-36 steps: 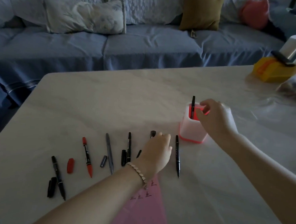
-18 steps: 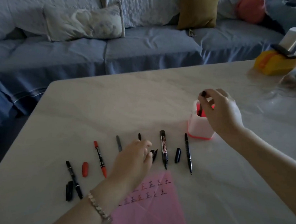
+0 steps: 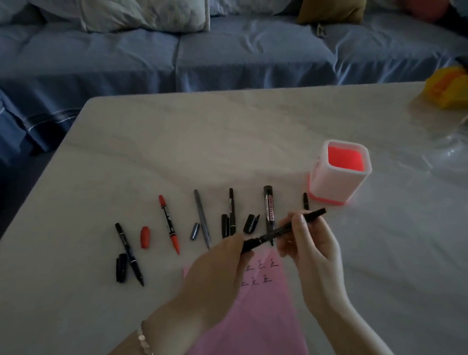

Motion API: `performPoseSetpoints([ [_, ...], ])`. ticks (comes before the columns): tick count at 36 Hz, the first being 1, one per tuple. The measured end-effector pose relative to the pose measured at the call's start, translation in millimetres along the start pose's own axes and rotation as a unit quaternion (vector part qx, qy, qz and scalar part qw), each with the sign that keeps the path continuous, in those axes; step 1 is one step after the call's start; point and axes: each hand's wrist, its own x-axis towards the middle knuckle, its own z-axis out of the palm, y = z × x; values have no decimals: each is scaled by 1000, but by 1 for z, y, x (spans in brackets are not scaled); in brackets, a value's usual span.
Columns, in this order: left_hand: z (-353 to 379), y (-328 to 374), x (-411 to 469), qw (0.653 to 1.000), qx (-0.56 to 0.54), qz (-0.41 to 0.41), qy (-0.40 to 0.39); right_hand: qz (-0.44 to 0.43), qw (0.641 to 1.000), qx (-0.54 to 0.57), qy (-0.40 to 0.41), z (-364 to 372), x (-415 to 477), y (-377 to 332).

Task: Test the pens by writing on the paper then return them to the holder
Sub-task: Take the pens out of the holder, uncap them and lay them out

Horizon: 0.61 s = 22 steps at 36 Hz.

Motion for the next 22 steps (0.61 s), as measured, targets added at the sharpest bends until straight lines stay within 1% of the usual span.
performPoseSetpoints([
  [1, -1, 1, -4, 1000, 16, 10, -4, 5, 999, -34, -17, 2, -3, 3],
  [3, -5, 5, -9, 1000, -1, 30, 6, 19, 996, -80, -46, 7, -8, 8],
  [7, -12, 3, -15, 999, -39, 20, 14, 58, 994, -47, -82, 14, -14, 11],
  [11, -14, 0, -18, 998, -64, 6, -18, 64, 991, -68, -91, 17, -18, 14],
  [16, -11, -3, -24, 997, -69, 16, -20, 67, 989, -103, -88, 19, -23, 21],
  [22, -11, -1, -34, 987, -159, 13, -29, 37, 989, -110, -93, 19, -29, 23],
])
